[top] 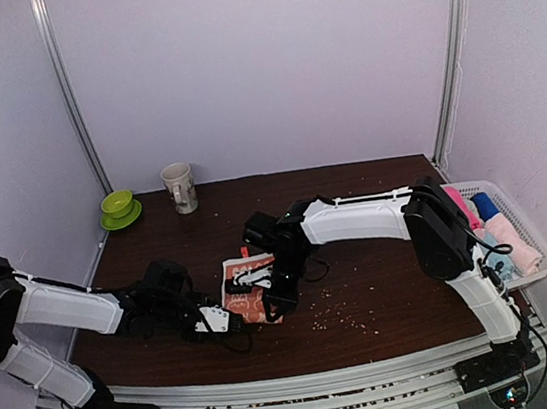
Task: Roll the towels
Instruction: Roll the towel at the center of the board.
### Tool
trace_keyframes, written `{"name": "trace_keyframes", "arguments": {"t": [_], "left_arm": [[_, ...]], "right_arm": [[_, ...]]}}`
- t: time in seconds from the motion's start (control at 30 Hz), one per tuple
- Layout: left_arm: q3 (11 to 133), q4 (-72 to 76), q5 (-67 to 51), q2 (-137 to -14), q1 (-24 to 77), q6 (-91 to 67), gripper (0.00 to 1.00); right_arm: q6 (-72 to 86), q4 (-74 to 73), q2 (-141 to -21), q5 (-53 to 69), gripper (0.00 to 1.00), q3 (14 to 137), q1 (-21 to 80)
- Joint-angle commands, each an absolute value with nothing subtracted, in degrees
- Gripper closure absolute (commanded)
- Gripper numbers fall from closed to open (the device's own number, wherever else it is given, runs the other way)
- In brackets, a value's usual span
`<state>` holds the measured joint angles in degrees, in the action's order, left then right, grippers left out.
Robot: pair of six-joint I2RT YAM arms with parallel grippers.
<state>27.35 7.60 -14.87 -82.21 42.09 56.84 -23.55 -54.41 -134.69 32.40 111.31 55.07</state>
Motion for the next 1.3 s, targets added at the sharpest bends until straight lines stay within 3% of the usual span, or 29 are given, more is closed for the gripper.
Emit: {"name": "trace_keyframes", "arguments": {"t": [0.0,0.13,0.23,0.37,0.47,0.7,0.97,1.27], "left_arm": [[29.63,8.54,-14.06,-84.01,42.36,54.92,0.79],[31.65,4.04,-14.58,-85.8,42.32,53.35,1.0],[33.88,-0.56,-15.75,-86.72,42.23,52.03,1.0],[36.33,-7.49,-18.85,-87.29,41.74,50.99,1.0],[38.88,-12.21,-22.58,-88.3,40.11,50.25,1.0],[47.06,-22.68,-32.65,-94.5,34.44,48.64,1.0],[56.32,-34.09,-43.29,-104.02,28.23,47.08,1.0],[65.41,-43.91,-48.96,-114.36,23.82,45.24,1.0]], "right_arm": [[-22.94,-56.12,-136.25,32.92,1.0,112.24,54.62],[-22.8,-56.14,-136.09,32.86,1.0,112.56,54.19],[-23.14,-56.39,-134.89,32.81,0.93,112.35,53.9],[-21.91,-52.54,-130.42,32.27,0.72,108.83,53.03],[-20.88,-49.32,-126.62,31.67,0.64,104.82,52.18],[-20.68,-41.17,-116.88,27.8,0.57,93.73,51.53],[-23.58,-19.51,-103.5,20.37,0.48,73.95,53.59],[-30.1,-5.35,-103.26,7.39,0.48,66.3,60.32]]}}
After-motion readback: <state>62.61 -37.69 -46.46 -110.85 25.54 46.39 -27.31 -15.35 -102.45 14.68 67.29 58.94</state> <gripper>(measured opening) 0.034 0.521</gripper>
